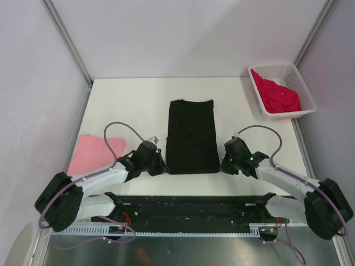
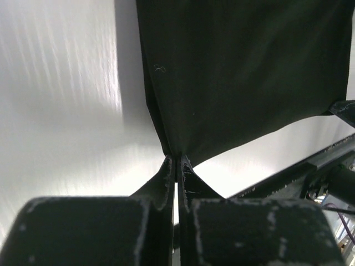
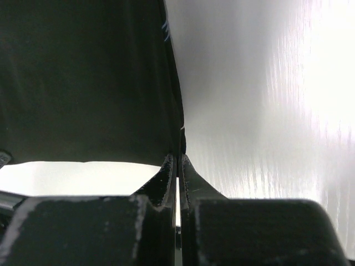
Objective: Fold and stack the t-shirts
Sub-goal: Grab one side of the 2/3 rectangular tshirt with both arms
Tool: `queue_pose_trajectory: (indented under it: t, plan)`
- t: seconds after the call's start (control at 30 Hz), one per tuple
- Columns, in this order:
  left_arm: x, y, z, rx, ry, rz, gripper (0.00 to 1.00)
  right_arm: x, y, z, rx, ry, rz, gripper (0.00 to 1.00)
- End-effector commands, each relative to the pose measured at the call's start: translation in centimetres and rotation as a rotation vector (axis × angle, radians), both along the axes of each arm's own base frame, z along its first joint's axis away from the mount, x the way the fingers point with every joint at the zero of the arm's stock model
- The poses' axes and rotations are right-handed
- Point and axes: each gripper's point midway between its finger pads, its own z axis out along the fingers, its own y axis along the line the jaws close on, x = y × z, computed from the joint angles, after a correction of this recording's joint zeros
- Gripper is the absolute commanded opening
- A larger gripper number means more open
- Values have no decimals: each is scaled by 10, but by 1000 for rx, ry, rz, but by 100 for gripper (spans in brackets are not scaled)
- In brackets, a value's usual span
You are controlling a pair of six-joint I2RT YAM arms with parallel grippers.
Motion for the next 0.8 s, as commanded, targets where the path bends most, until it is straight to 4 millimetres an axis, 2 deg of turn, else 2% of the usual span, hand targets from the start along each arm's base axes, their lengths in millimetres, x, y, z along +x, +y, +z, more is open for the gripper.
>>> queue_pose_trajectory:
  t: [0.0, 0.1, 0.27, 0.53, 0.77]
  plan:
    - [-20, 2, 9, -15, -15, 56, 0, -24, -14, 10, -9, -21, -19, 0]
    - [-36, 3, 12, -29, -18, 55, 0, -36, -19, 22, 29, -49, -27, 0]
    - [-45, 8, 15, -27, -40, 74, 0, -45, -22, 37, 87, -95, -38, 0]
    - [-29, 8, 36, -11, -123, 82, 0, -37, -16, 45, 116, -123, -43, 0]
    - [-6, 2, 66, -1, -211, 97, 0, -15, -18, 68, 102, -183, -66, 0]
